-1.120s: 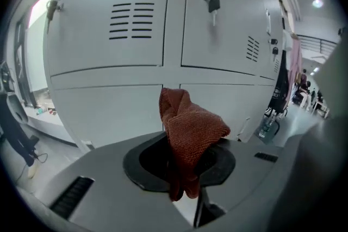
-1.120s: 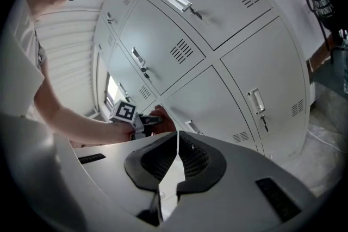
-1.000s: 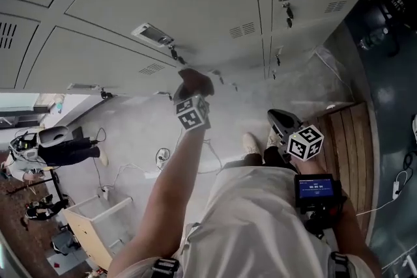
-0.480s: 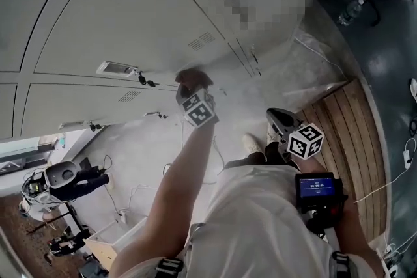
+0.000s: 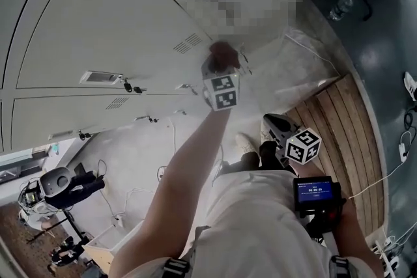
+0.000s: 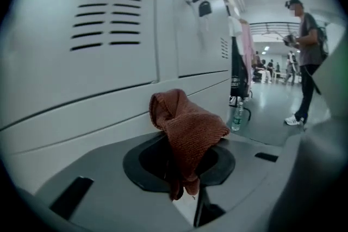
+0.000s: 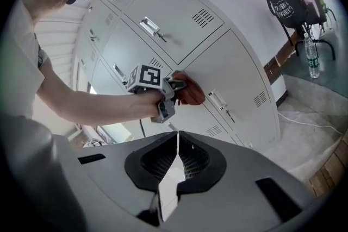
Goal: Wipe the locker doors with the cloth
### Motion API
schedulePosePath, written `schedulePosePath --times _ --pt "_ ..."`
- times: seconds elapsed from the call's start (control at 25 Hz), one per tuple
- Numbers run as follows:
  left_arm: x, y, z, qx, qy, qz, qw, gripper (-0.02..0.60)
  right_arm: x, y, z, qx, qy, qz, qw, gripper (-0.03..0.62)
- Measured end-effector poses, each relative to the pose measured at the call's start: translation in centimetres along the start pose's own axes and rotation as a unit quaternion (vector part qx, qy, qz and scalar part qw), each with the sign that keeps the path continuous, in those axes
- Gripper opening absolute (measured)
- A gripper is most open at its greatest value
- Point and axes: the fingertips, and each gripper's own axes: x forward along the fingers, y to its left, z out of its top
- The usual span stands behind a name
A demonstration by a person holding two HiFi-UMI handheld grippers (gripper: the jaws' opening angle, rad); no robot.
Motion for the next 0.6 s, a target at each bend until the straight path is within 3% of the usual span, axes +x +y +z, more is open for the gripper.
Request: schedulePosePath --times 0.12,0.24,0.6 --pt "1.2 -1.4 1.1 0.048 -0.009 -0.024 0.9985 0.077 -0.1 0.5 0.2 -0.003 -0.002 0.007 1.0 0.02" --pt "1.3 0.0 -1.5 0.058 0.024 -0.018 0.9979 0.077 0.0 1.0 -0.3 -0.003 0.003 0.008 1.0 0.02" --pt "-4.0 12.0 -11.8 0.022 0.095 0.076 0.9923 0.077 1.9 2.8 -2.7 -0.009 0.032 0.025 0.999 0.02"
